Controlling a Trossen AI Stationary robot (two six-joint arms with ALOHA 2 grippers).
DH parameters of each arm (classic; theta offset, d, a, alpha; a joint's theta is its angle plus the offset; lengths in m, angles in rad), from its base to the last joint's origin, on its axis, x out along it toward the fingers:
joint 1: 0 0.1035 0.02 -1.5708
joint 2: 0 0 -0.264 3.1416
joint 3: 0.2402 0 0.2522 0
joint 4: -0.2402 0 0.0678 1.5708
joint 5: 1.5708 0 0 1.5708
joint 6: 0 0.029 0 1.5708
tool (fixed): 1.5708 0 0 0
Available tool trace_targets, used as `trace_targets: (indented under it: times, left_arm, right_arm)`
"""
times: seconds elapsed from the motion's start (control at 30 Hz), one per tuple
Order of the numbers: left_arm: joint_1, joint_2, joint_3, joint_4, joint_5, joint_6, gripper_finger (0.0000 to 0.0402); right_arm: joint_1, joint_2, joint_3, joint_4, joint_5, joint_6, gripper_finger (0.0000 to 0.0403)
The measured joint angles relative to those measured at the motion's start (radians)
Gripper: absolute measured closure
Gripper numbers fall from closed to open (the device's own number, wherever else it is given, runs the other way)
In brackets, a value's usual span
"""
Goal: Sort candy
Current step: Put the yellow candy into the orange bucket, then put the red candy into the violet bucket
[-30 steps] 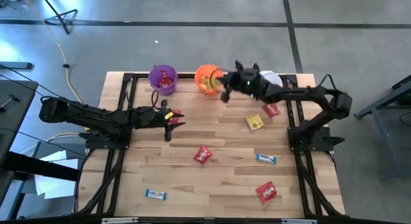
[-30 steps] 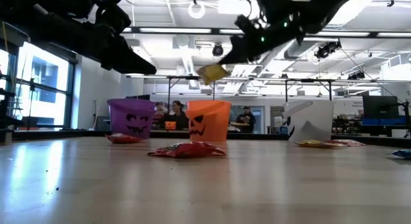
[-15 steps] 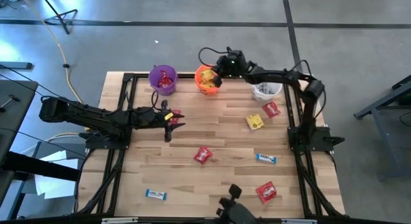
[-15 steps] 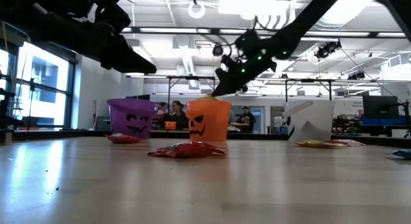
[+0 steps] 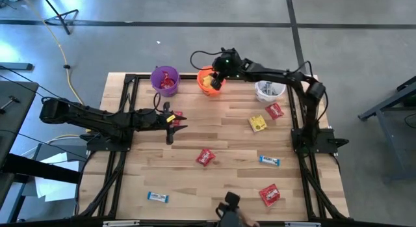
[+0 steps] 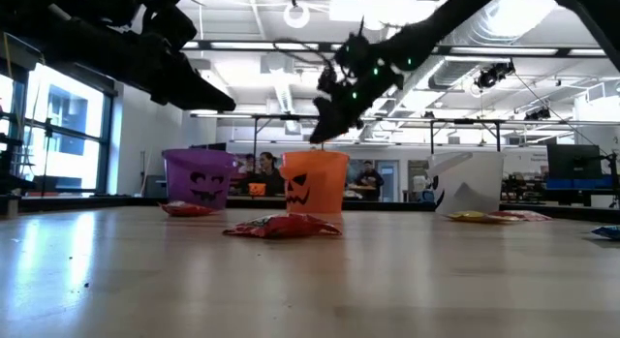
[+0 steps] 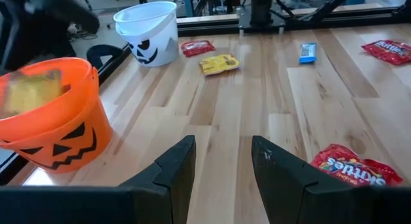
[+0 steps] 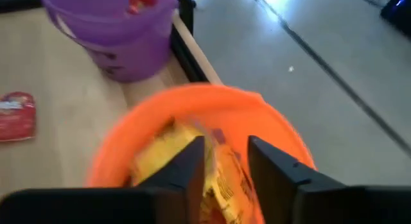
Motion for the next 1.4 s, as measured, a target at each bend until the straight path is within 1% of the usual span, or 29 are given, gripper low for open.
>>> trace_targets:
  times: [0.1, 0.17, 0.2, 0.23, 0.3, 0.4, 0.43, 0.47, 0.57, 0.7, 0.77, 0.87, 1.0, 1.13, 1.27, 1.33, 1.4]
  left_arm:
    - [-0.007, 0.000, 0.000, -0.002, 0.000, 0.013, 0.0261]
    - [-0.015, 0.000, 0.000, -0.002, 0.000, 0.026, 0.0261]
    - [-0.020, 0.000, 0.000, -0.002, 0.000, 0.028, 0.0261]
    - [-0.024, 0.000, 0.000, -0.002, 0.000, 0.029, 0.0261]
    - [-0.033, 0.000, 0.000, -0.002, 0.000, 0.029, 0.0261]
    - [-0.050, 0.000, 0.000, -0.003, 0.000, 0.029, 0.0261]
    - [-0.057, 0.000, 0.000, -0.003, 0.000, 0.030, 0.0261]
    - [-0.063, 0.000, 0.000, -0.003, 0.000, 0.033, 0.0261]
    - [-0.080, 0.001, 0.000, -0.002, -0.001, 0.039, 0.0261]
    - [-0.101, 0.028, 0.000, 0.001, 0.000, 0.038, 0.0261]
    - [-0.112, 0.061, 0.001, 0.013, 0.000, 0.038, 0.0261]
    - [-0.128, 0.125, 0.001, 0.062, 0.000, 0.038, 0.0261]
    - [-0.147, 0.216, 0.002, 0.164, 0.000, 0.054, 0.0261]
    - [-0.158, 0.284, 0.002, 0.241, 0.000, 0.065, 0.0261]
    - [-0.158, 0.315, 0.002, 0.257, 0.000, 0.055, 0.0261]
    - [-0.158, 0.320, 0.002, 0.261, 0.000, 0.048, 0.0261]
    - [-0.158, 0.320, 0.002, 0.264, 0.000, 0.046, 0.0261]
  right_arm:
    - [0.029, -0.041, 0.011, -0.060, 0.032, -0.037, 0.0254]
    - [0.050, -0.068, 0.010, -0.098, 0.086, -0.061, 0.0247]
    - [0.060, -0.082, 0.010, -0.114, 0.110, -0.077, 0.0251]
    - [0.069, -0.093, 0.010, -0.122, 0.131, -0.086, 0.0260]
    - [0.085, -0.113, 0.002, -0.132, 0.138, -0.101, 0.0293]
    - [0.106, -0.141, -0.059, -0.119, 0.112, -0.107, 0.0370]
    - [0.113, -0.154, -0.092, -0.104, 0.104, -0.109, 0.0386]
    - [0.121, -0.168, -0.127, -0.083, 0.099, -0.105, 0.0391]
    - [0.155, -0.222, -0.268, 0.013, 0.098, -0.079, 0.0385]
    - [0.224, -0.325, -0.479, 0.151, 0.101, -0.027, 0.0400]
    - [0.270, -0.390, -0.565, 0.182, 0.129, 0.014, 0.0397]
    - [0.355, -0.493, -0.674, 0.172, 0.196, 0.082, 0.0401]
    - [0.488, -0.627, -0.771, 0.085, 0.266, 0.213, 0.0402]
    - [0.631, -0.716, -0.797, -0.113, 0.314, 0.393, 0.0402]
    - [0.779, -0.747, -0.780, -0.324, 0.365, 0.579, 0.0402]
    - [0.836, -0.748, -0.770, -0.394, 0.377, 0.678, 0.0402]
    - [0.886, -0.747, -0.769, -0.447, 0.368, 0.770, 0.0402]
